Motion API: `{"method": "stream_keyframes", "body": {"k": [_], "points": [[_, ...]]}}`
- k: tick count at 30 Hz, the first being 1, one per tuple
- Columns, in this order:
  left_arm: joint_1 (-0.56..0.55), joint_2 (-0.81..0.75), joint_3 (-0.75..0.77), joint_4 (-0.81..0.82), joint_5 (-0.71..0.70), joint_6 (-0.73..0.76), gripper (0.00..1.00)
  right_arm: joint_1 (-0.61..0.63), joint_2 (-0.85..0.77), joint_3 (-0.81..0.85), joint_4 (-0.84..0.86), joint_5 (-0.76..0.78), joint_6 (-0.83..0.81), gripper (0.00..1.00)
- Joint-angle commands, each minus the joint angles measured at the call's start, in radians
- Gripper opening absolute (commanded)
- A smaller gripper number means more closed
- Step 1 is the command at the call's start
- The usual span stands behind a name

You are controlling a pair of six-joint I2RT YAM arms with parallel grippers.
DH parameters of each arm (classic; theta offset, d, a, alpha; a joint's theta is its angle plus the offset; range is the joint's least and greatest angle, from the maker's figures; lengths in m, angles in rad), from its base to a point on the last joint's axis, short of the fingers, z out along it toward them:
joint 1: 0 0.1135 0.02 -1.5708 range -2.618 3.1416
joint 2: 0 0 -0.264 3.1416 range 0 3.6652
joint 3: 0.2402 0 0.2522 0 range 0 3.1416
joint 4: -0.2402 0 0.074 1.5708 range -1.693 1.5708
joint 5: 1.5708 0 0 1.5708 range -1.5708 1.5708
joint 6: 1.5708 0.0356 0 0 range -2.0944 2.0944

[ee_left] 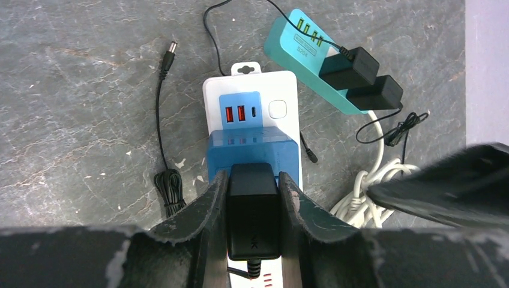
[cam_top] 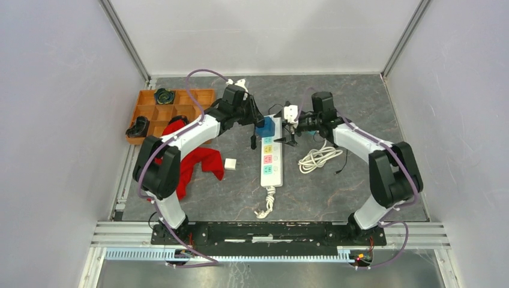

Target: Pull the plug off the socket

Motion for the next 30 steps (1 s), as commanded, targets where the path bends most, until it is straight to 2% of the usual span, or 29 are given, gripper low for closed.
{"method": "stream_keyframes", "body": {"k": [1, 8, 15, 21, 23, 24, 26, 27, 28, 30], "points": [[-0.005, -0.070, 0.000, 0.122, 0.076, 0.028, 0.02, 0.037, 0.076, 0.048, 0.095, 0.118, -0.012, 0.98], [-0.004, -0.081, -0.027, 0.149, 0.109, 0.007, 0.02, 0.044, 0.165, 0.106, 0.187, 0.220, 0.167, 0.98], [-0.004, -0.101, -0.050, 0.159, 0.129, -0.005, 0.02, 0.072, 0.242, 0.176, 0.109, 0.232, 0.130, 0.98], [-0.004, -0.119, -0.055, 0.163, 0.137, -0.008, 0.02, 0.103, 0.277, 0.187, 0.066, 0.266, 0.082, 0.88], [-0.004, -0.127, -0.058, 0.162, 0.140, -0.008, 0.02, 0.105, 0.287, 0.203, 0.051, 0.271, 0.072, 0.78], [-0.004, -0.132, -0.061, 0.159, 0.139, -0.007, 0.02, 0.104, 0.297, 0.222, 0.025, 0.278, 0.051, 0.70], [-0.004, -0.147, -0.064, 0.152, 0.129, 0.000, 0.02, 0.104, 0.313, 0.250, -0.013, 0.302, 0.020, 0.46], [-0.003, -0.155, -0.065, 0.147, 0.118, 0.003, 0.02, 0.105, 0.316, 0.253, -0.033, 0.319, 0.010, 0.29], [-0.002, -0.167, -0.066, 0.140, 0.107, 0.010, 0.02, 0.105, 0.316, 0.242, -0.025, 0.339, 0.006, 0.17], [0.000, -0.196, -0.068, 0.126, 0.081, 0.019, 0.02, 0.101, 0.306, 0.200, 0.012, 0.355, -0.006, 0.04]]}}
